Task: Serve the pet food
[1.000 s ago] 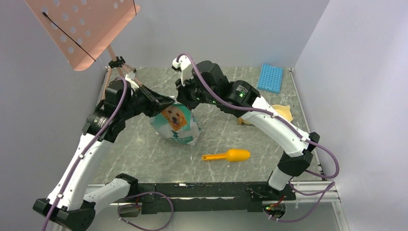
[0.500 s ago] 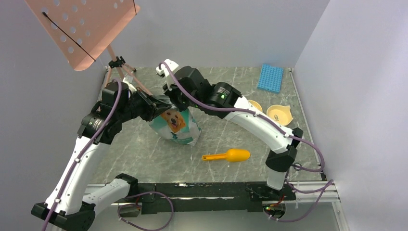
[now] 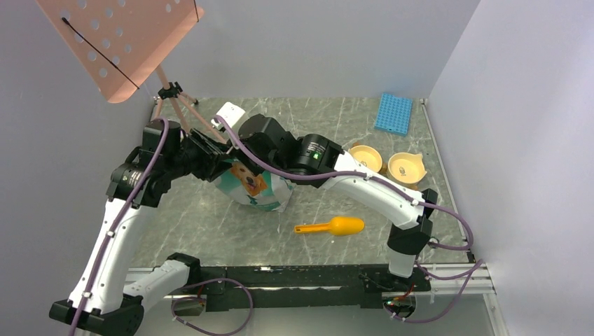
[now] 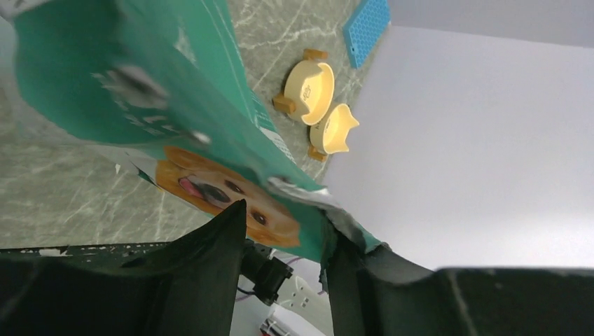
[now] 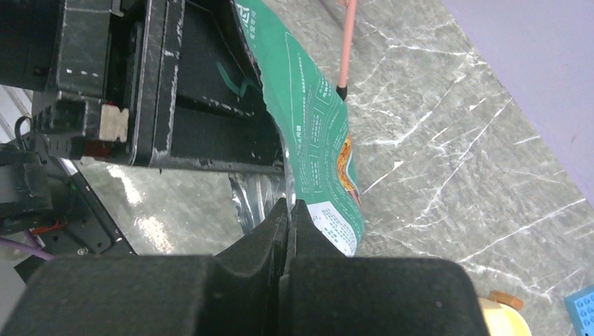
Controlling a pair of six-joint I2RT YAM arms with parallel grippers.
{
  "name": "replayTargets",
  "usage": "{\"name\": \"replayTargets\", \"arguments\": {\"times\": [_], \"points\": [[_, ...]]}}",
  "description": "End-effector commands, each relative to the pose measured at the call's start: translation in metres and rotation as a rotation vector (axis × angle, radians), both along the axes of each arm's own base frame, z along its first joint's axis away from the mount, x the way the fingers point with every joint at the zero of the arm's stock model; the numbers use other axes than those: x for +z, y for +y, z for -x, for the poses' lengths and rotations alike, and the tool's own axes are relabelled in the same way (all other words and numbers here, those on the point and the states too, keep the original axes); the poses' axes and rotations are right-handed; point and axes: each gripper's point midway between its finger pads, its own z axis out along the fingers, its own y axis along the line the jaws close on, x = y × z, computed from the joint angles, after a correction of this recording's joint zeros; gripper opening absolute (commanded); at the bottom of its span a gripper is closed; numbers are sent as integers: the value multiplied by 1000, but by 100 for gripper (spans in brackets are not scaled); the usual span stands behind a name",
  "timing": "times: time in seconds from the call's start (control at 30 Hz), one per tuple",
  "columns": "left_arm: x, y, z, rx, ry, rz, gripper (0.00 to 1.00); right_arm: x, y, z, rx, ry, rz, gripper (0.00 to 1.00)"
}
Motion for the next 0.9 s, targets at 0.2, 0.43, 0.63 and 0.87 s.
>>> {"name": "replayTargets", "arguments": {"times": [0.2,0.43,0.63,0.87], "points": [[-10,57,22,186,-10,-171,21,70,-19,-13,-131,-156,-162,0],[-9,64,37,175,-58,-203,7,59,-9,-11,-72,-162,-119,0],[-1,49,30,107,-75,-164,1,39,17,2,61,-113,-83,21],[1,47,24,102,-75,-161,0,27,32,-22,9,-174,-37,36]]}}
